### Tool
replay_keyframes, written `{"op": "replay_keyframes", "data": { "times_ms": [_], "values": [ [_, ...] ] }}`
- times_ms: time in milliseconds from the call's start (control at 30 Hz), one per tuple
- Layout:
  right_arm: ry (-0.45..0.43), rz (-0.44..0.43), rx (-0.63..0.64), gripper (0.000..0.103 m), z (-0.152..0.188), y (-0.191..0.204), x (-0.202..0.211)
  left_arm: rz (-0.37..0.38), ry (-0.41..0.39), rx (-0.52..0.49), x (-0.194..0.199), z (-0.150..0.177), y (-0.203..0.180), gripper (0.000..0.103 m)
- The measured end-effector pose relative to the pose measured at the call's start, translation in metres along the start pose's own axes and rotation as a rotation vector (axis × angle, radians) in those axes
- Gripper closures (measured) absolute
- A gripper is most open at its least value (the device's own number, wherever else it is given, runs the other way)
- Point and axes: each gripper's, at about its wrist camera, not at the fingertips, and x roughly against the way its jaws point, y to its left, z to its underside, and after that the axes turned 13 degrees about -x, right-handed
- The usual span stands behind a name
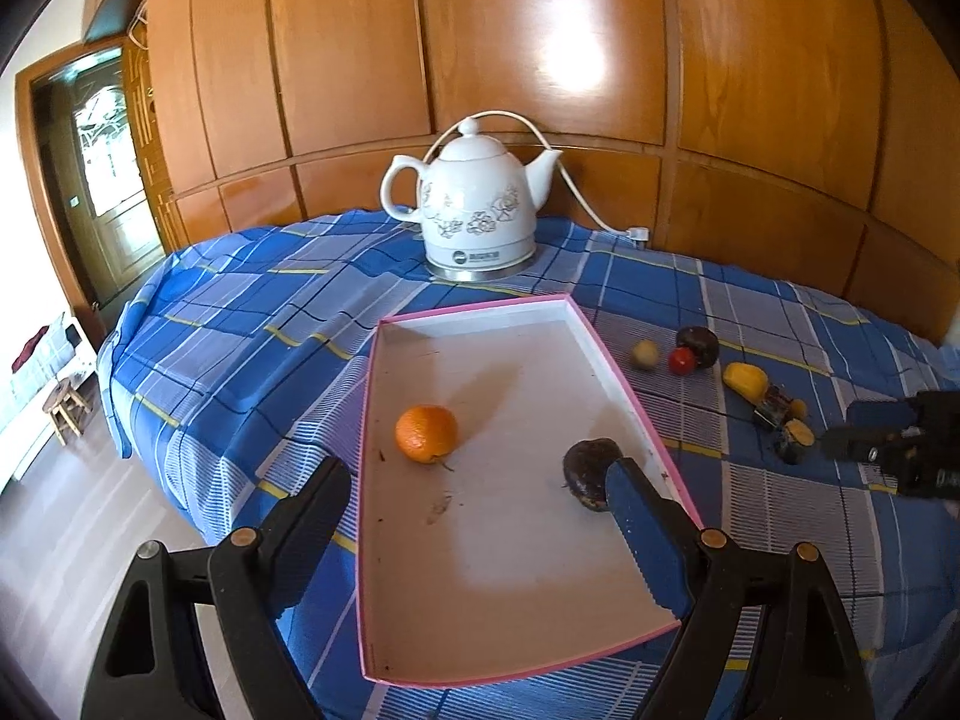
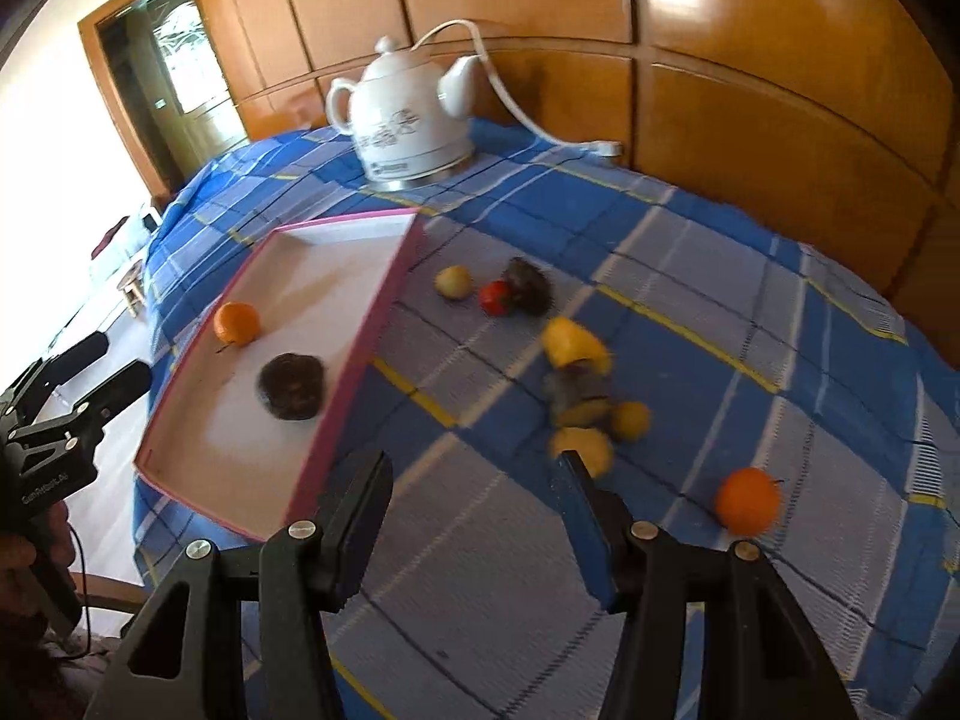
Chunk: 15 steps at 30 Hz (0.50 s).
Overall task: Organize fruits
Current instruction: 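Move the left tool to the small yellow-green fruit and grasp it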
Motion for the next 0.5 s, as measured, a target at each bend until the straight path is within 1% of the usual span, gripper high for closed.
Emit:
{"op": "replay_keyframes", "data": {
  "times_ms": [133,333,433,500],
  "values": [
    [-0.018,0.045,-0.024,0.046,-0.009,-0.026,0.008,0.014,0.007,-0.029,-0.004,-0.003,-0.009,0.015],
    [-0.053,0.119,-0.084,0.046,-0.02,-0.072,0.014,0.056,0.018,-0.084,-0.013,-0.012,-0.025,0.016],
    [-0.075,0.14,-0.161,0.046,-0.022,-0.102,0.015,0.066,0.006,-0.127,-0.017,-0.022,-0.033,0.016],
    [-0.083,0.138,-0.213,0.046,-0.021,-0.118,0.016,0.097,0.012,-0.154,-0.025,-0.032,-0.037,0.016]
  ]
}}
